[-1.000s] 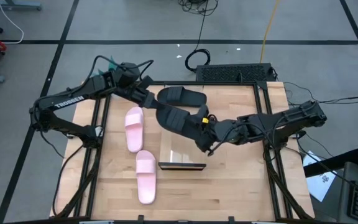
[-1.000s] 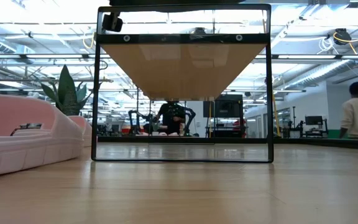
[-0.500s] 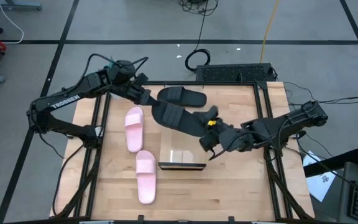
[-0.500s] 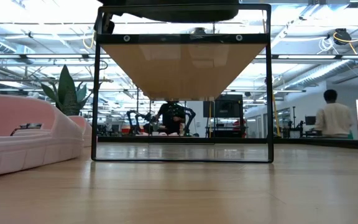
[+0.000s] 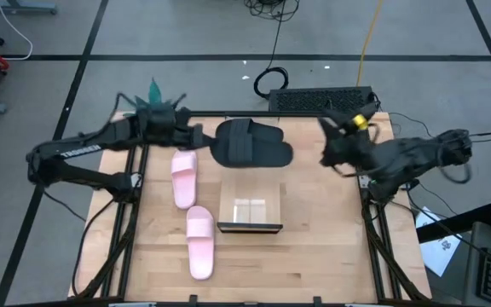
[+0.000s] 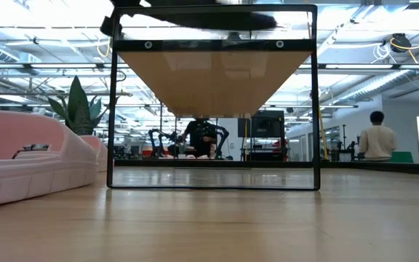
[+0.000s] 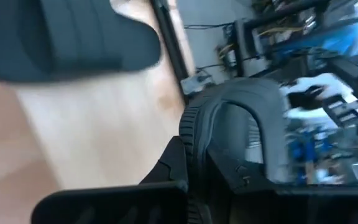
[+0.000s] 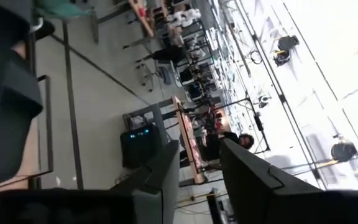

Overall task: Pick and place slides into the shelf
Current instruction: Put the black slide slipper on the shelf

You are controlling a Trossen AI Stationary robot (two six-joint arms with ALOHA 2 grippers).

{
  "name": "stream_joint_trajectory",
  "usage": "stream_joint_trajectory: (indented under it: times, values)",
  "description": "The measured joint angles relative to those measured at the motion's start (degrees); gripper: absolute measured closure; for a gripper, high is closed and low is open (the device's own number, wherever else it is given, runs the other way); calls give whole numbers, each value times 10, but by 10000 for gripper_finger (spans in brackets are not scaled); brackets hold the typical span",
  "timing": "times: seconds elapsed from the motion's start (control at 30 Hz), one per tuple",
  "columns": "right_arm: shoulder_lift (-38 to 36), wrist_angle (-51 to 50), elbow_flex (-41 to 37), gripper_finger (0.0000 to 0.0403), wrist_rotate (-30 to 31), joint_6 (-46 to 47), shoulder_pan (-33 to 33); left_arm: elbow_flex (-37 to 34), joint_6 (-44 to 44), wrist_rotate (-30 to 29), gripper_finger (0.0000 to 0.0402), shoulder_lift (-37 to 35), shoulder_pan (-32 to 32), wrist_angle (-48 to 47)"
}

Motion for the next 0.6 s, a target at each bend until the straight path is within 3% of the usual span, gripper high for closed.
stream_joint_trajectory:
  times: [0.2, 0.4, 0.6]
  values:
    - [-54, -1, 0, 293, 1, -2, 0, -96, -105, -145, 392, 2, -78, 101]
    - [-87, -1, 0, 293, 0, -41, 0, -142, -155, -235, 392, 2, -121, 158]
    - [-103, -2, 0, 293, -1, -46, 0, -141, -159, -224, 392, 13, -128, 154]
